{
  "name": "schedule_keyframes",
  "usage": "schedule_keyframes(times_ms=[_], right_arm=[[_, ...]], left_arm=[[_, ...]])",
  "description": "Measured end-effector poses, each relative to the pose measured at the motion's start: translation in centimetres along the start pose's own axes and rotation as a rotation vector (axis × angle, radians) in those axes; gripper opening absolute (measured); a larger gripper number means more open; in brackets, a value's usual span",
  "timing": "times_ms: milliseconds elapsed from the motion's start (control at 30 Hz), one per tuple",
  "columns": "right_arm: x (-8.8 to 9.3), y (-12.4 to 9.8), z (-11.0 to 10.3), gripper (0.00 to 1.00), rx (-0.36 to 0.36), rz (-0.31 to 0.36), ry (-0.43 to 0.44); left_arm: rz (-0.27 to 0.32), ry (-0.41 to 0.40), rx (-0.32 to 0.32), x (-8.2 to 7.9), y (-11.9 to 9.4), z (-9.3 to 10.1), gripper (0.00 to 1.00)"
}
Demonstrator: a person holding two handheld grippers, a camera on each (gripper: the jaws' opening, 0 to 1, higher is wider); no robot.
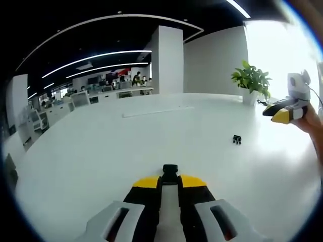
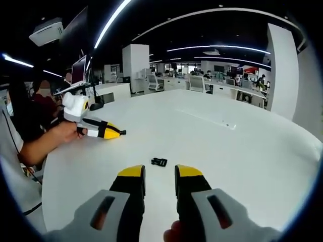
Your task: Snap the two parts of the plastic buckle together until the buckle closes and remains connected.
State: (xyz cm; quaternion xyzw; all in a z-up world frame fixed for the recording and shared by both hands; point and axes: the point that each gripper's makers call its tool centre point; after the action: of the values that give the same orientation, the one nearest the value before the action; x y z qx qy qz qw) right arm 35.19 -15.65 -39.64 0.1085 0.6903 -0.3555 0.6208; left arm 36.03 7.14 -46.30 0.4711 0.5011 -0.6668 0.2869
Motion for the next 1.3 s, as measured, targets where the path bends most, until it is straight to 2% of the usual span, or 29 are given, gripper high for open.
schedule_keyframes(times_ms=[500, 1300], right_arm=[[1.3, 1.9, 0.9, 0.23, -0.009, -0.071, -0.043], [2.2, 3.8, 1.2, 0.24, -0.047, -0.114, -0.05]], left_arm=[[-0.001, 0.007, -0.004, 0.0, 0.0, 0.0, 0.12], [-0.002, 0.008, 0.002, 0.0, 0.0, 0.2, 0.12]])
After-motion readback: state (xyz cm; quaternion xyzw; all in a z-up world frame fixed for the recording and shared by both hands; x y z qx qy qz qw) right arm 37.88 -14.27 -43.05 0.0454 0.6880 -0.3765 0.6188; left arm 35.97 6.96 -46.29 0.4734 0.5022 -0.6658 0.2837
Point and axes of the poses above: the point that each gripper's makers call its tool centre point, and the gripper's own axes: y roughly forward along the fingers, z roughly to its right, x roughly out of its underside, and after that the axes turned 3 degrees about z, right-handed
